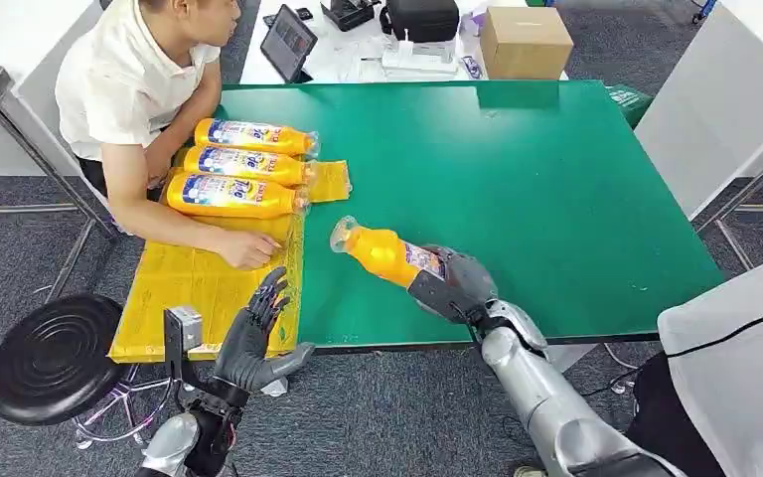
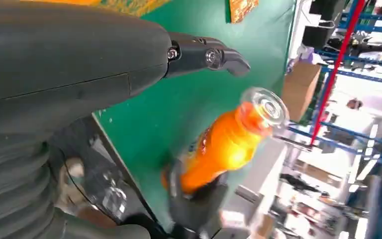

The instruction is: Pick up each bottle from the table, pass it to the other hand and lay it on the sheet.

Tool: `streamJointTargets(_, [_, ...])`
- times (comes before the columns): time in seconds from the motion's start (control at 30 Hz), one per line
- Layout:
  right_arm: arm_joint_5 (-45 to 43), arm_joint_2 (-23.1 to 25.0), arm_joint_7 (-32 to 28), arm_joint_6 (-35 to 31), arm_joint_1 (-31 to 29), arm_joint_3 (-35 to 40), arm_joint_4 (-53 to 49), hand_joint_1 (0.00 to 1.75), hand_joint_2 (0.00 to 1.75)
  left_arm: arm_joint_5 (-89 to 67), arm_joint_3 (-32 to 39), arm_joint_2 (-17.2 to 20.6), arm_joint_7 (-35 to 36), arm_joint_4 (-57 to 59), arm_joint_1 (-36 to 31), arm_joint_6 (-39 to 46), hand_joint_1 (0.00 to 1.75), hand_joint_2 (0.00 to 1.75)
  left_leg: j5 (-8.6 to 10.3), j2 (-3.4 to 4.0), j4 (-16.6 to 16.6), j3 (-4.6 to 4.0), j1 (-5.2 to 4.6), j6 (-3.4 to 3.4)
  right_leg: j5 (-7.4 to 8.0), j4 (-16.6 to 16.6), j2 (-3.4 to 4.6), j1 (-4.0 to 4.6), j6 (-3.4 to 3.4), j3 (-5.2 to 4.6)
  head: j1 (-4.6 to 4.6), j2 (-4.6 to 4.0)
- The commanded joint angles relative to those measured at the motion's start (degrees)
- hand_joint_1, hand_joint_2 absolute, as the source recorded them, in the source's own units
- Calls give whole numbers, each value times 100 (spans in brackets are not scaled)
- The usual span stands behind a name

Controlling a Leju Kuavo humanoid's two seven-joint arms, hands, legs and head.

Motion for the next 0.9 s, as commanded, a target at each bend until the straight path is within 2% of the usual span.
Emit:
streamJointTargets(0.03, [-563, 236, -109, 311, 715, 613, -1669, 175, 175, 299, -92, 74, -9, -120, 61, 1, 0, 175, -5, 0, -2, -3, 3, -7, -7, 1, -4, 3, -9, -3, -2, 0])
streamJointTargets(0.17, [-682, 292, -113, 512, 479, 1064, -1501, 175, 175, 402, -327, 124, -57, -116, -83, -213, 0, 175, -4, -1, 2, -32, 3, -5, -5, 5, 0, 2, -7, -30, -2, 0])
streamJointTargets(0.37, [-767, 505, -196, 573, 355, 1573, -1044, 175, 175, 517, -467, 35, -51, 116, -323, -120, 0, 175, -5, -10, 1, -25, 5, -8, -8, 3, -11, 5, -12, -18, 0, 0])
streamJointTargets(0.9, [-1140, 714, -312, 311, 341, 1928, -980, 175, 175, 1258, -598, -193, 95, 328, -620, 498, 0, 175, -1, -13, -3, -33, 2, -6, -6, -1, -14, 1, -9, -25, -2, 0])
